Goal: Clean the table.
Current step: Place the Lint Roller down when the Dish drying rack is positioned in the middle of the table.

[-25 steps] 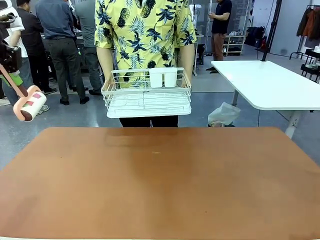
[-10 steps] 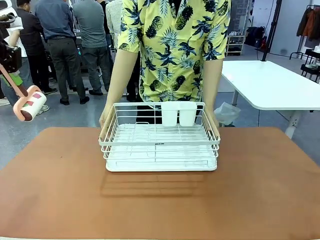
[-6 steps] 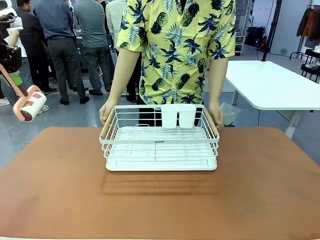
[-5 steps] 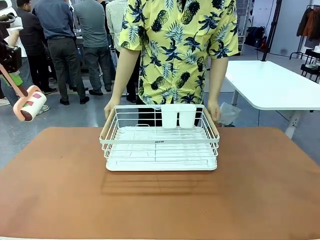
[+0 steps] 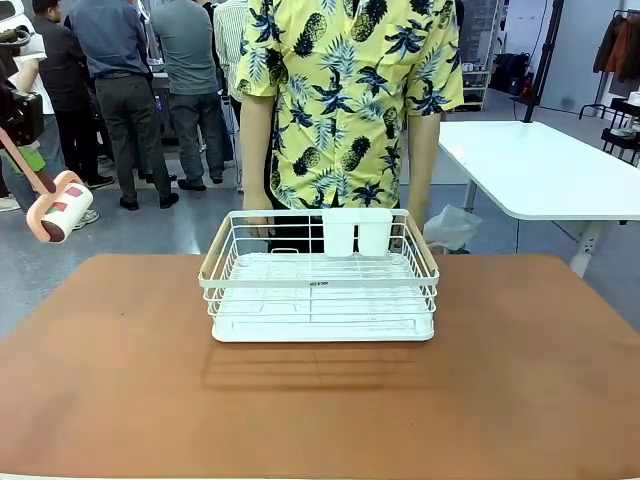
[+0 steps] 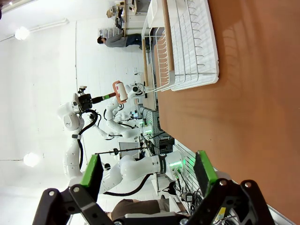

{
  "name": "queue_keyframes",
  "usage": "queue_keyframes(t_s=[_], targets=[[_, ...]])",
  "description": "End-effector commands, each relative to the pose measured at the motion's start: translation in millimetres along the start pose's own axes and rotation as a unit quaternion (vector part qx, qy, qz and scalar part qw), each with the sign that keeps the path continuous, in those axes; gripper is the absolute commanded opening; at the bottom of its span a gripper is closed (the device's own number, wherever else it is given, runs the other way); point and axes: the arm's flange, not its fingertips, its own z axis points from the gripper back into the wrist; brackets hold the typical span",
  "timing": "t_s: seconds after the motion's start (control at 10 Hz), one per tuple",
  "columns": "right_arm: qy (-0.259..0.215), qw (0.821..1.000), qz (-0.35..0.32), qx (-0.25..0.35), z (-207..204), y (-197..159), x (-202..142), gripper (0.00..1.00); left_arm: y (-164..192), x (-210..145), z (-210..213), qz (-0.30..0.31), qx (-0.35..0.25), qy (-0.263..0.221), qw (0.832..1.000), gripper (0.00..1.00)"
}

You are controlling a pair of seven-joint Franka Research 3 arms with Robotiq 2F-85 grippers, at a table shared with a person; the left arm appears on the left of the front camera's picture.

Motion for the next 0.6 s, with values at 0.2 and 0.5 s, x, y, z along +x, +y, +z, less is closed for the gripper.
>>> queue_keyframes(t_s=[0.2, 0.5], targets=[[-0.001, 1.0, 0.002, 0.001, 0, 3, -2, 1.0, -3, 8, -8, 0.086, -0.009, -0.023, 0.996, 0.21], [-0.001, 1.0, 0.002, 0.001, 0, 3, -2, 1.0, -19, 32, -28, 0.495, 0.005, -0.116, 0.861, 0.21]])
